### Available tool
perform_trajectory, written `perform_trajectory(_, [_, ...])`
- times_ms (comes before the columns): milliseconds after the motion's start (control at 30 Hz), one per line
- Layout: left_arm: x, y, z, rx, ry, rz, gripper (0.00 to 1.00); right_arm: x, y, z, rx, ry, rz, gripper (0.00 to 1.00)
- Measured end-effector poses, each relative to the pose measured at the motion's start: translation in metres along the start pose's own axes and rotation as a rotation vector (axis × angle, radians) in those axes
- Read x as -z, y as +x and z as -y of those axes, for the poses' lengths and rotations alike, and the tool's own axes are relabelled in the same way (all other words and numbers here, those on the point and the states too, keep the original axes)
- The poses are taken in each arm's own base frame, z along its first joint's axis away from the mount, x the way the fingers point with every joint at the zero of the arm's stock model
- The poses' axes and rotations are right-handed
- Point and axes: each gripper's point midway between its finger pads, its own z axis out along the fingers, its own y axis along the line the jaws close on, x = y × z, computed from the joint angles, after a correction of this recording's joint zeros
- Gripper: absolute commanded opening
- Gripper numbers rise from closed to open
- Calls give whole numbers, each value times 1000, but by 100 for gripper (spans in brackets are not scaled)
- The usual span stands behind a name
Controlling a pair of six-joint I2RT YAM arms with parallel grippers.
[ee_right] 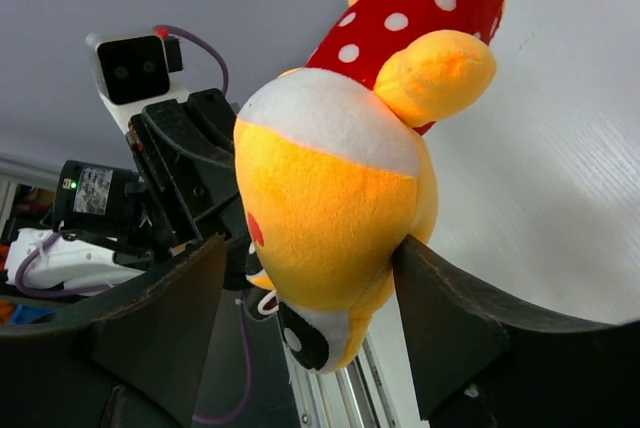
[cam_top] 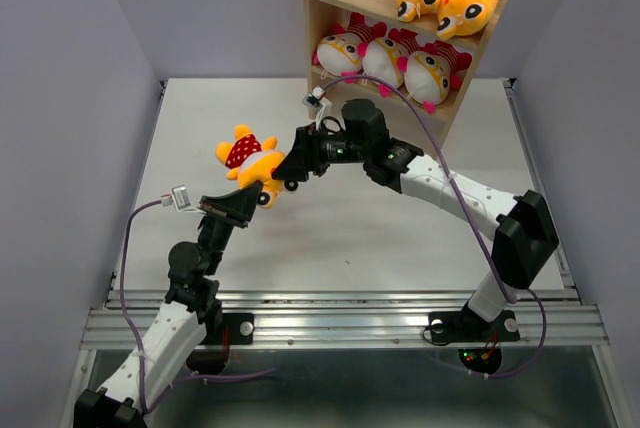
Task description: Place and organize the stuffed toys onto the shelf
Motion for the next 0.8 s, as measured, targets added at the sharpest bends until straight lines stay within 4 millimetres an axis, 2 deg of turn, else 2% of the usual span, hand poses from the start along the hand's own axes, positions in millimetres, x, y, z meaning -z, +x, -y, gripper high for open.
perform_trajectory(67, [0, 0, -1, 0, -3, 1, 0, -5, 0, 5, -21, 7, -3, 51])
perform_trajectory(100, [0, 0, -1, 0, -4, 3, 0, -6, -1, 7, -23, 9, -4, 40])
perform_trajectory(167, [0, -1, -1, 0, -4, 5, 0, -9, -4, 10, -36, 15, 0, 29])
perform_trajectory(200, [0, -1, -1, 0, -4, 6, 0, -10, -5, 10, -33, 13, 0, 19])
perform_trajectory(300, [0, -3, 0, 3, -1, 16, 0, -11, -12, 4, -17, -2, 3, 1])
perform_trajectory(333, [0, -4, 2, 6, 6, 22, 0, -11, -15, 0, -5, -9, 4, 1])
perform_trajectory(367, [-1, -6, 4, 7, 14, 30, 4, -10, -19, -4, 12, -17, 9, 1])
perform_trajectory(400, [-1, -8, 7, 6, 24, 40, 14, -10, -22, -5, 23, -21, 13, 1])
perform_trajectory(433, [0, -11, 9, 6, 33, 49, 30, -10, -23, -7, 34, -22, 13, 1])
perform_trajectory(467, [0, -12, 10, 3, 36, 56, 59, -10, -27, -11, 58, -26, 15, 1])
perform_trajectory(533, [1, -15, 11, 7, 36, 68, 77, -9, -36, -17, 138, -30, 22, 1])
perform_trajectory(667, [4, -17, 3, -27, -15, 73, 89, -2, -73, -29, 296, 13, 93, 1])
perform_trajectory(800, [9, -30, 2, -80, -70, 114, 91, 17, -131, -51, 499, 74, 236, 1])
